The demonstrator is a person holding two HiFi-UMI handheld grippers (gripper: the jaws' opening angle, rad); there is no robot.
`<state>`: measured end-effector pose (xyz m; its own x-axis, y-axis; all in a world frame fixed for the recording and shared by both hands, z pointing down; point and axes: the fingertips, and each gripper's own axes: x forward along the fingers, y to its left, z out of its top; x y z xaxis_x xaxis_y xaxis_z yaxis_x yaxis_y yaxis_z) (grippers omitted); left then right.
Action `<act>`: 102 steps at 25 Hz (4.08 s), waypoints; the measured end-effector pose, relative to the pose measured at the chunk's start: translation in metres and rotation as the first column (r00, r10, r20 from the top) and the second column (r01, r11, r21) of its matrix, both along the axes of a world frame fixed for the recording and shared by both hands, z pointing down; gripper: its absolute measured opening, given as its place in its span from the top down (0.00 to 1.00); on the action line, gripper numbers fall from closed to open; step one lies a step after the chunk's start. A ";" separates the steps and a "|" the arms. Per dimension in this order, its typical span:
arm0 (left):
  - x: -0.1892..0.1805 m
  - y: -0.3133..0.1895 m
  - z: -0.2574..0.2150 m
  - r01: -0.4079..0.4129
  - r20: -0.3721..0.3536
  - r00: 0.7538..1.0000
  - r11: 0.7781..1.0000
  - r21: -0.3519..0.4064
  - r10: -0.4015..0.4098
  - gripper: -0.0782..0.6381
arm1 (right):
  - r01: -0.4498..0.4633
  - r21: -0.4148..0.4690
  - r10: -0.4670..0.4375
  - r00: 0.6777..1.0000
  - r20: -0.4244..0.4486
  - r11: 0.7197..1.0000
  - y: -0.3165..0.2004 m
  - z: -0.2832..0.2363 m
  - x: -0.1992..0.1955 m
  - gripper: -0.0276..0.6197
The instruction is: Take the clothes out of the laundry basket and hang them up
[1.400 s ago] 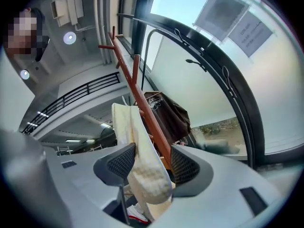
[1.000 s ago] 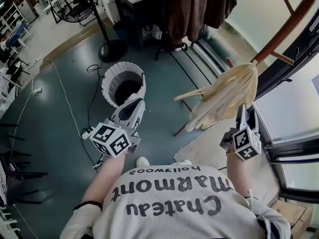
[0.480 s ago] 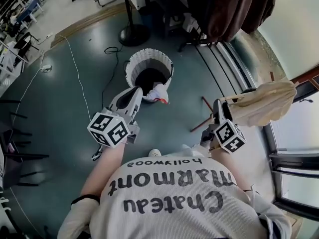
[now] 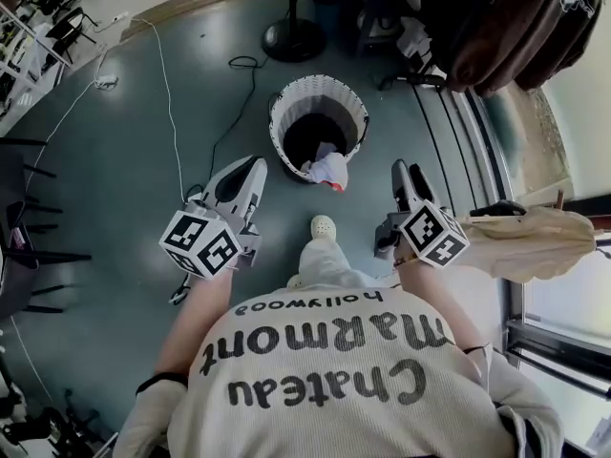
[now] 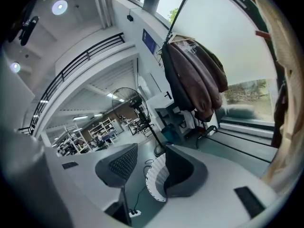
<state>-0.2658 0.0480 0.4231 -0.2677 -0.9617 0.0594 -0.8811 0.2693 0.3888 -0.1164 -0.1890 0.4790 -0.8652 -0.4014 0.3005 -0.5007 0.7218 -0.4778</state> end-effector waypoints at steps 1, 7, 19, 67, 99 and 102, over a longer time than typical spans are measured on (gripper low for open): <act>-0.007 -0.002 -0.002 0.009 0.018 1.000 1.000 0.012 -0.009 0.88 | 0.015 0.000 -0.015 1.000 0.003 1.000 -0.004 0.000 -0.013 0.64; -0.051 -0.047 -0.010 -0.025 0.061 0.998 0.999 0.026 0.023 0.88 | 0.091 0.001 -0.091 0.996 -0.009 0.996 -0.047 -0.005 -0.084 0.64; -0.110 -0.148 0.081 0.004 0.029 1.000 0.992 -0.124 -0.001 0.88 | 0.304 -0.084 -0.314 0.933 -0.176 0.949 -0.118 0.095 -0.163 0.64; -0.045 -0.041 0.195 -0.057 -0.116 0.993 0.969 -0.239 0.030 0.76 | 0.559 -0.335 -0.647 0.579 -0.497 0.758 0.016 0.318 -0.142 0.89; -0.106 -0.252 -0.076 -0.109 0.454 0.879 0.988 -0.106 0.146 0.65 | 0.773 0.369 -0.830 0.558 -0.011 0.515 -0.040 -0.166 -0.242 0.89; -0.104 -0.254 -0.096 -0.128 0.465 0.872 0.988 -0.086 0.153 0.73 | 0.759 0.402 -0.834 0.551 0.022 0.512 -0.038 -0.184 -0.235 0.89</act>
<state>-0.3698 -0.2057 0.3269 -0.1388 -0.9903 0.0108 -0.9864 0.1373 -0.0900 -0.3514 -0.2273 0.2949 -0.8855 0.4547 0.0952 0.4375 0.8852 -0.1582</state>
